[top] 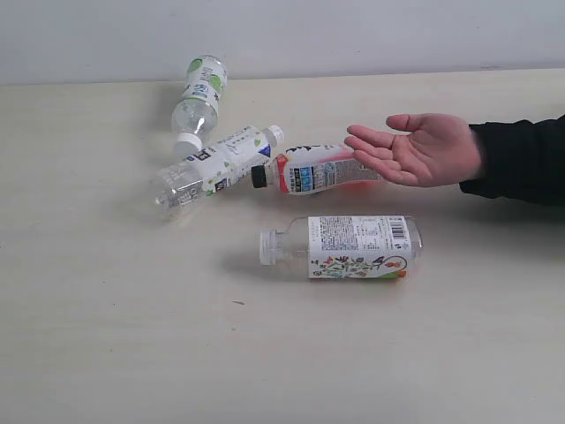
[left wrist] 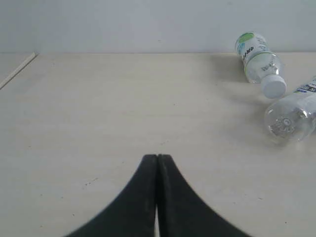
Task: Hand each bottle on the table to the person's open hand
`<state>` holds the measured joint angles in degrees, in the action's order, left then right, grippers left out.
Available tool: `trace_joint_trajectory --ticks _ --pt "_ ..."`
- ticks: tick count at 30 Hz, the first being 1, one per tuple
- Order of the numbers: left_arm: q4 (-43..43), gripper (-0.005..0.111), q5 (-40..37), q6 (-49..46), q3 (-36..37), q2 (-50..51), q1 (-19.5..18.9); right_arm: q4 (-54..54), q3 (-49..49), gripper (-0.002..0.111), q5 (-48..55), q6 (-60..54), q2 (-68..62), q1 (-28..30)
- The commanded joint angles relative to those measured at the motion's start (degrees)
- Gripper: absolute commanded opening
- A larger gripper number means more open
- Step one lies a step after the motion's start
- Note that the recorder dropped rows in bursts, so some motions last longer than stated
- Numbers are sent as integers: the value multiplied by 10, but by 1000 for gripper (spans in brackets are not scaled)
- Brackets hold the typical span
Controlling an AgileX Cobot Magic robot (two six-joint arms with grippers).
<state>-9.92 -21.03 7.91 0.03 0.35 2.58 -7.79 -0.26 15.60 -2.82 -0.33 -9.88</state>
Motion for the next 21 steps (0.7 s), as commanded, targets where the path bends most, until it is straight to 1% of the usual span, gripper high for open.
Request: trace_joint_trajectory --ticks 1,12,14,15,17,20,21 --pt "3 0 2 -3 0 -4 3 -1 3 0 -3 1 3 3" --pt "1 0 2 -3 0 -4 3 -2 3 0 -3 1 3 3" --pt "-27 0 22 -7 0 -4 3 -2 3 0 -3 1 3 3" --pt "-38 0 53 -7 0 -4 3 -2 3 0 -3 1 3 3" --pt "-41 0 143 1 0 -4 3 -2 3 0 -3 1 3 3" --pt "-41 0 296 22 0 -4 3 -2 3 0 -3 1 3 3" --pt "-41 0 379 53 0 -4 3 -2 3 0 -3 1 3 3"
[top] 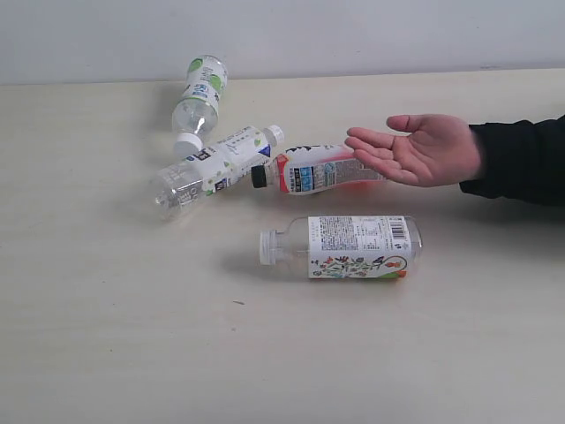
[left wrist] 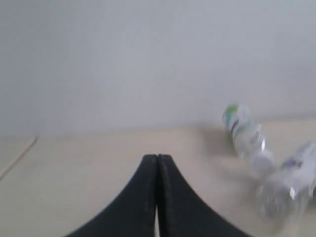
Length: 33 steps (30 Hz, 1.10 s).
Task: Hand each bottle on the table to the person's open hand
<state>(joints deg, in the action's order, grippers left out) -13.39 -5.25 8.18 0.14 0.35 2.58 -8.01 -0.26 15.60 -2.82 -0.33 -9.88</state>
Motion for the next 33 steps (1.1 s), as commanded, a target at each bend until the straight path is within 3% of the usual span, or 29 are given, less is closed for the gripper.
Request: trace_joint_trajectory --ticks 1,4,7,8,10,12,13,14,15,17,19,20,23,25,29,31,33 --pt "-6 0 256 81 -1 -4 3 0 3 0 -3 1 3 3" --pt "-6 0 321 256 -1 -4 3 0 3 0 -3 1 3 3" --pt "11 0 393 349 -1 -4 3 0 3 0 -3 1 3 3" --pt "45 0 456 356 -10 -4 2 0 3 0 -3 1 3 3" --pt "88 0 432 301 -115 34 -2 0 3 0 -3 1 3 3" --pt "92 0 307 266 -264 150 -2 0 3 0 -3 1 3 3" --pt "70 0 200 267 -362 250 -2 0 3 0 -3 1 3 3" --pt "47 0 125 267 -416 308 -2 0 3 0 -3 1 3 3" --pt "17 0 -38 263 -506 424 2 0 3 0 -3 1 3 3" --pt "24 0 -249 177 -624 577 18 0 3 0 -3 1 3 3" --pt "60 0 -343 110 -676 674 31 0 3 0 -3 1 3 3" --pt "88 0 -371 73 -693 708 40 0 3 0 -3 1 3 3" --pt "205 0 -488 -179 -775 881 94 0 3 0 -3 1 3 3" --pt "215 0 -540 -270 -821 958 143 0 3 0 -3 1 3 3" --pt "215 4 -597 -306 -897 1051 194 0 3 0 -3 1 3 3" --pt "215 13 -642 -326 -943 1088 213 0 3 0 -3 1 3 3" --pt "215 29 -647 -357 -988 1127 233 0 3 0 -3 1 3 3"
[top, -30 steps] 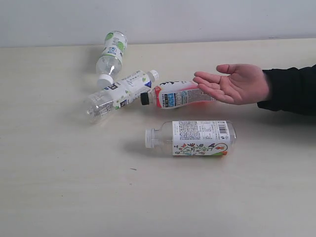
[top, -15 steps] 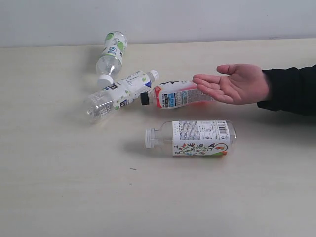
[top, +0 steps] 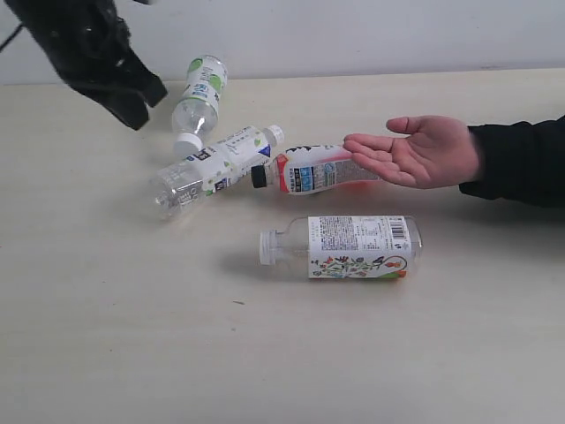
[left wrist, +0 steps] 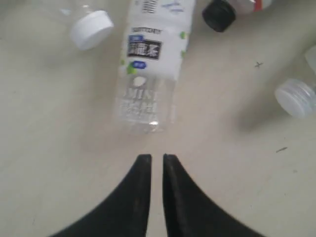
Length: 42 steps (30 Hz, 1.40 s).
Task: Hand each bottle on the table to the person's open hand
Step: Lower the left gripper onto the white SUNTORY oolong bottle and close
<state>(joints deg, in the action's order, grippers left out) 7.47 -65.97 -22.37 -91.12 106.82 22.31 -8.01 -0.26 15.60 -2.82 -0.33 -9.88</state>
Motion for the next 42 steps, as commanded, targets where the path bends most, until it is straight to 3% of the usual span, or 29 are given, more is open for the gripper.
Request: trace_joint_trajectory --ticks 1,5,8,18,42 --pt "6 38 -40 -62 -91 76 45 0 3 0 -3 1 3 3" --pt "-43 90 -40 -74 -134 122 77 0 3 0 -3 1 3 3" --pt "-83 102 -40 -74 -150 151 91 0 3 0 -3 1 3 3" --pt "-88 102 -40 -81 -150 207 91 0 3 0 -3 1 3 3" --pt "-118 101 40 -89 -150 251 78 -2 3 0 -3 1 3 3"
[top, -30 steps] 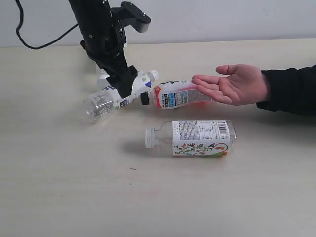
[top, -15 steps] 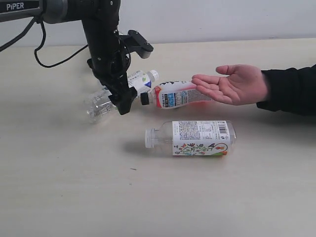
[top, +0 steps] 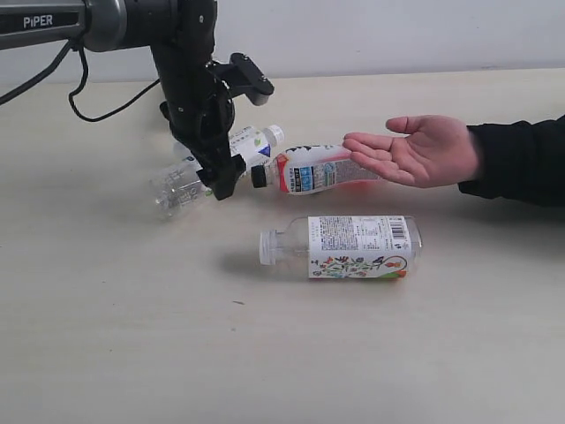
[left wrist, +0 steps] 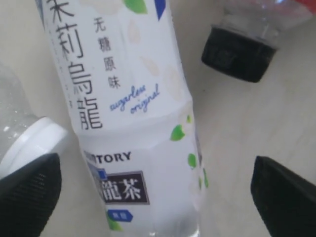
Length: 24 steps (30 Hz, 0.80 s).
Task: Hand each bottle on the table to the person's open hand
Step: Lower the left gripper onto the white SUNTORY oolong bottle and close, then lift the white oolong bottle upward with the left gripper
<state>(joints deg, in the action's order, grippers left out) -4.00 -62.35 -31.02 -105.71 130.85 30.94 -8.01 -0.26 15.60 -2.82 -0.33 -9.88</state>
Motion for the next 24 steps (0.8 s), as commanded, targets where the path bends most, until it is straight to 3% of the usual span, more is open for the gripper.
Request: trace_joint_trajectory --ticks 1,24 --pt "-3 101 5 -2 -4 13 -9 -2 3 0 -3 1 3 3" --pt "1 101 11 -2 -4 42 -11 -4 3 0 -3 1 3 3"
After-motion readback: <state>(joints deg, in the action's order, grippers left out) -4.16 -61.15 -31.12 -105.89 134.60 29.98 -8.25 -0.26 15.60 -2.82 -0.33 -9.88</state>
